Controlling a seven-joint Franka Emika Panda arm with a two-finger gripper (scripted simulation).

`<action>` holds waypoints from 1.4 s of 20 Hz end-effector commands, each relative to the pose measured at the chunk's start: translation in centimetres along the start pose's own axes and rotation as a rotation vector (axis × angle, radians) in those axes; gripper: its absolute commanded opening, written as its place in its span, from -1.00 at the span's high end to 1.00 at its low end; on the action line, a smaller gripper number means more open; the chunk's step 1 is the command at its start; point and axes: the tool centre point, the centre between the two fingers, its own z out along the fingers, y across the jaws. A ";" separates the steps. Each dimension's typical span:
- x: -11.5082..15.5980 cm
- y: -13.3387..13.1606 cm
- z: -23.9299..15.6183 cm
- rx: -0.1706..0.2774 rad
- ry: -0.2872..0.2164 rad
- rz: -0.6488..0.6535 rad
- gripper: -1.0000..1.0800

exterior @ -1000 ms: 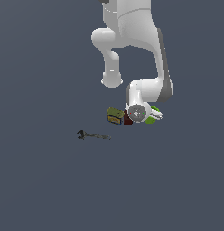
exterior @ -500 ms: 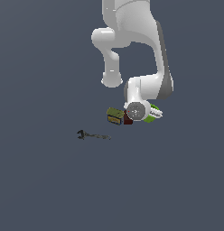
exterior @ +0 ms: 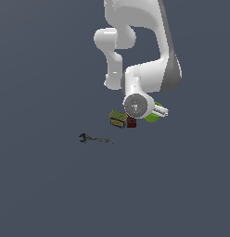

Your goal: Pick up a designated object from a clutter of objects.

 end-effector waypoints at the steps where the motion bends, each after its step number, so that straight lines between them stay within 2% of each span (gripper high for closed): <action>1: -1.0 0.4 -2.6 0.000 0.001 0.000 1.00; 15: -5.9 2.0 -16.0 -0.001 0.001 0.000 1.00; 28: -8.9 2.7 -24.6 0.000 -0.001 -0.003 1.00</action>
